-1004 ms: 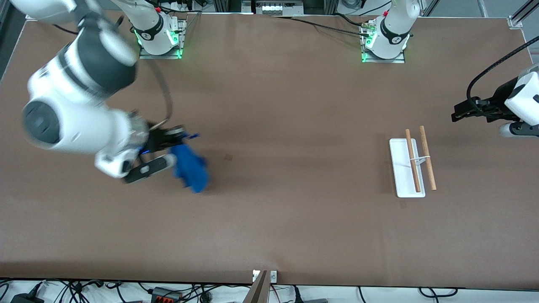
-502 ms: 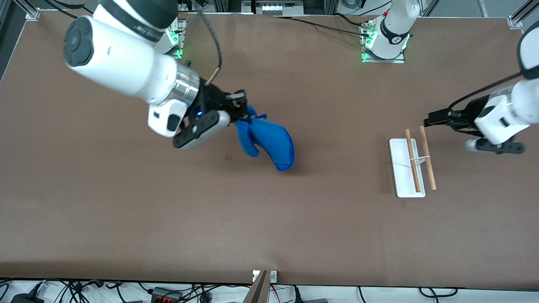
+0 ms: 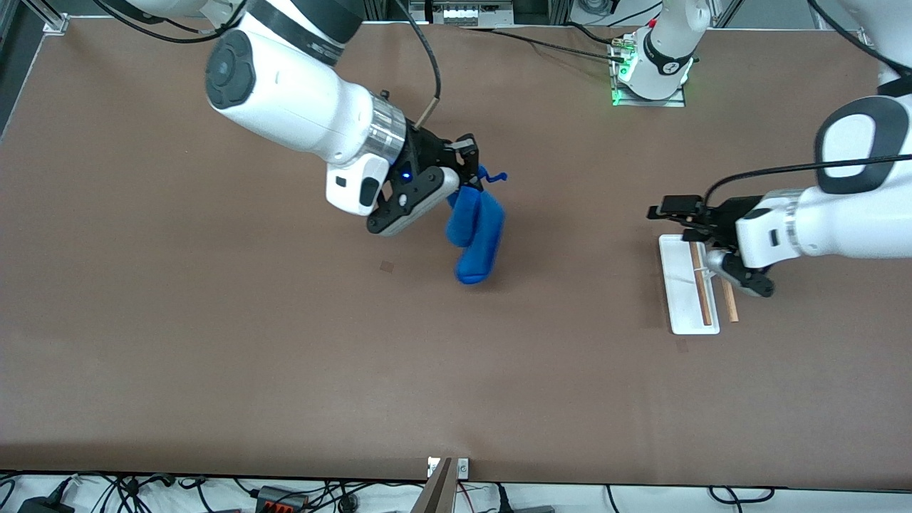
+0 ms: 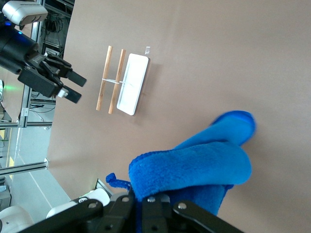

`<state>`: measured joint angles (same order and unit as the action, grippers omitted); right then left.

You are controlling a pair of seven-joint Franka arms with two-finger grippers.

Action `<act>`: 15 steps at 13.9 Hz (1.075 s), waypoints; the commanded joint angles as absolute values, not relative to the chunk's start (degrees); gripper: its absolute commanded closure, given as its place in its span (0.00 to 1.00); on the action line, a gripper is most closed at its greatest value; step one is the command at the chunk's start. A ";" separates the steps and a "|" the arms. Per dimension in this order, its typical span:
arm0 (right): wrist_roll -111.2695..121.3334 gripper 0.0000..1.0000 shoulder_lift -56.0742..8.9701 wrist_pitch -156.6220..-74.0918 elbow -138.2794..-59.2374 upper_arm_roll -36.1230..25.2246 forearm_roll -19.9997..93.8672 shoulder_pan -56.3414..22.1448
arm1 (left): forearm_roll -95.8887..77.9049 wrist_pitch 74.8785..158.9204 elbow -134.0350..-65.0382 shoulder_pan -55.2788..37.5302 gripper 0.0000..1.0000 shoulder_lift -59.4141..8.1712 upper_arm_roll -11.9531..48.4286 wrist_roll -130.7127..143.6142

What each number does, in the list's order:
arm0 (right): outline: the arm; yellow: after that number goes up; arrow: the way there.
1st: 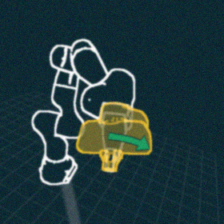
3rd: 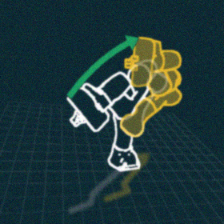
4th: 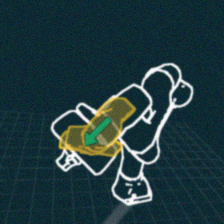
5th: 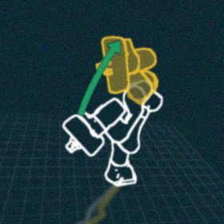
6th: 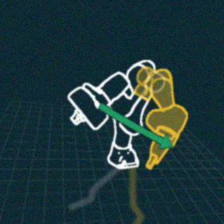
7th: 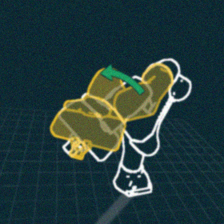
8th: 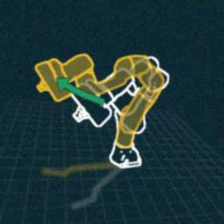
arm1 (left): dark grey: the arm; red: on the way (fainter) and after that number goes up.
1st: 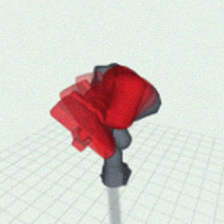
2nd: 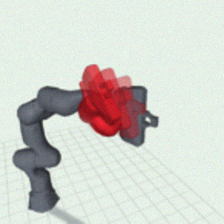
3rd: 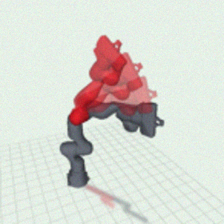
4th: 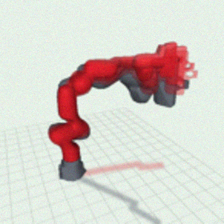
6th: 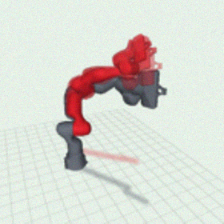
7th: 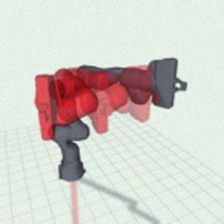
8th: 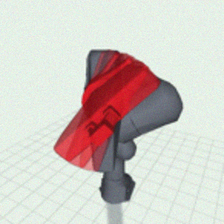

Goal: Pass towel and hang on rack
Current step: 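Lift the towel with the right gripper while the left gripper approaches, then grasp the hanging towel with the left gripper beside the right gripper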

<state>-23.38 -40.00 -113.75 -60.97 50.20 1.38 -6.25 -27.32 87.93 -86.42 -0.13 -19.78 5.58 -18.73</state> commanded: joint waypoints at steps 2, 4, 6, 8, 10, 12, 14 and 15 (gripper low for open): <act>-24.08 1.00 -39.99 -117.50 -63.19 50.36 1.67 -6.86 | -30.49 91.47 -84.20 -3.32 0.00 -22.41 5.45 -32.47; -24.08 1.00 -39.99 -117.51 -63.28 50.36 1.58 -6.86 | -36.61 96.13 -84.46 -5.52 0.00 -26.08 5.71 -46.78; -24.08 1.00 -39.99 -117.51 -63.28 50.36 1.58 -6.86 | -38.41 101.31 -84.55 -8.86 0.00 -27.86 5.80 -52.45; -24.08 1.00 -39.99 -117.51 -63.28 50.36 1.67 -6.77 | -40.42 107.63 -84.81 -13.51 0.00 -29.00 5.80 -57.19; -24.00 1.00 -39.99 -117.51 -63.28 50.36 1.67 -6.77 | -41.04 113.27 -85.08 -16.77 0.00 -29.97 5.80 -62.47; -23.91 1.00 -39.99 -117.51 -63.28 50.36 1.58 -6.77 | -40.87 115.74 -85.34 -18.28 0.00 -30.06 5.80 -63.54; -23.73 1.00 -39.99 -117.60 -63.28 50.36 0.45 -6.77 | -41.13 117.24 -85.69 -19.15 0.00 -30.23 5.97 -68.44; -23.64 1.00 -39.99 -117.60 -63.28 50.36 0.09 -6.77 | -41.31 117.86 -86.13 -19.25 0.00 -30.32 5.98 -69.60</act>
